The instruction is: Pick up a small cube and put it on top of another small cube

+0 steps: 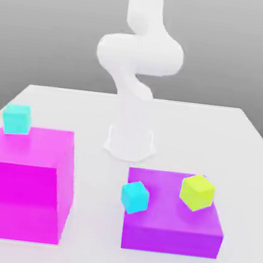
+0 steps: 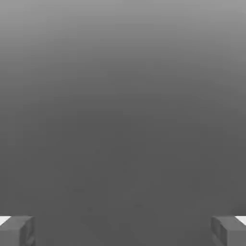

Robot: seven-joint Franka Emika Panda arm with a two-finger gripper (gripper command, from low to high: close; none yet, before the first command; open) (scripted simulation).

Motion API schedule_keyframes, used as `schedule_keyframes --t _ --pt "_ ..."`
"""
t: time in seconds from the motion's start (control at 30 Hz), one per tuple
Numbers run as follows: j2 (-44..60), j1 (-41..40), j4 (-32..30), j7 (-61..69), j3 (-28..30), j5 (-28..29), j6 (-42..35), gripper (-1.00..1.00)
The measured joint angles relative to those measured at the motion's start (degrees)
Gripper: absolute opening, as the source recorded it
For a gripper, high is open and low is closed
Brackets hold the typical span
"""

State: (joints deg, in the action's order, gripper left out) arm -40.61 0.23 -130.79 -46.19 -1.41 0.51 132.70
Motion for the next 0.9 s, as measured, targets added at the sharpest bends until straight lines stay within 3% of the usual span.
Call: schedule_keyframes --t 0.53,0.9 --pt "33.55 2.55 6.35 -4.09 -8.91 5.72 5.89 0.0" --pt "56.43 8.1 10.68 -7.11 -11.18 9.98 9.87 0.0"
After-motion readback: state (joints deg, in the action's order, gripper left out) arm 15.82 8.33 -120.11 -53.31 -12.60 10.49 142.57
